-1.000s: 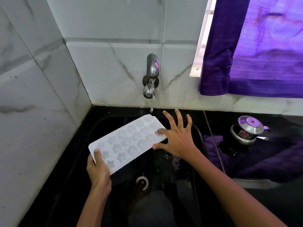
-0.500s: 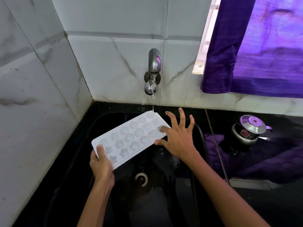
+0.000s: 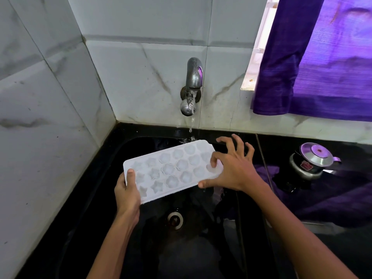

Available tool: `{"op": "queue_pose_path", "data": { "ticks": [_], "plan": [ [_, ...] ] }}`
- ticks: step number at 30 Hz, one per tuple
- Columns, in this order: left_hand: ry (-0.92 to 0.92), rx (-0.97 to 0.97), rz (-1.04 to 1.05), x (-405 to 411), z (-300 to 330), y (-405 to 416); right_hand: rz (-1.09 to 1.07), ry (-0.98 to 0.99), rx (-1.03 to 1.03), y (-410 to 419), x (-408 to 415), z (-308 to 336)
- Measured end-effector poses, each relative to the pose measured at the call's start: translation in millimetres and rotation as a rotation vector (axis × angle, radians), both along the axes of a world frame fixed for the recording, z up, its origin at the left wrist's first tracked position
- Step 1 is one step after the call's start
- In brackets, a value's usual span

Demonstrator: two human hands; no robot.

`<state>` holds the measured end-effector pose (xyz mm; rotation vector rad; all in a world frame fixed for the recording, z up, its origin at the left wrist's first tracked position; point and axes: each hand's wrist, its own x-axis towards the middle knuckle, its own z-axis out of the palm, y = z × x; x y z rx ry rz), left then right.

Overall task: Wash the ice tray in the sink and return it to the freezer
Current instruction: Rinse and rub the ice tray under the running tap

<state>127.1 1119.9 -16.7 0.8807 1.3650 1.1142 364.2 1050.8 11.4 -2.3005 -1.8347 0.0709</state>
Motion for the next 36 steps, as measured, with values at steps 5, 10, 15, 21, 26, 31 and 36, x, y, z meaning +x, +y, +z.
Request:
{"op": "queue_pose_path", "data": {
  "ticks": [5,10,15,21,26,31,36],
  "plan": [
    [0.005,0.014,-0.055,7.7,-3.5,-2.4,0.066,0.114,0.052,13.0,-6.2,2.3],
    [-0.009,0.01,-0.054,9.4,-1.7,0.6,0.085,0.127,-0.125,28.1,-8.6,-5.4],
    [0.012,0.027,-0.048,9.5,0.2,15.6,0.094,0.074,-0.122,48.6,-4.9,3.4],
    [0.03,0.027,-0.043,10.9,3.3,34.1,0.133,0.079,-0.144,66.9,-1.2,8.8],
    [0.058,0.041,-0.075,11.4,4.3,41.0,0.108,-0.022,-0.081,71.0,-2.9,14.6],
    [0.039,0.036,-0.09,10.9,2.5,42.6,0.128,0.005,-0.119,69.5,1.2,15.6],
    [0.049,0.04,-0.115,7.7,-1.4,44.5,0.138,0.018,-0.072,67.6,1.3,13.2]
  ]
}}
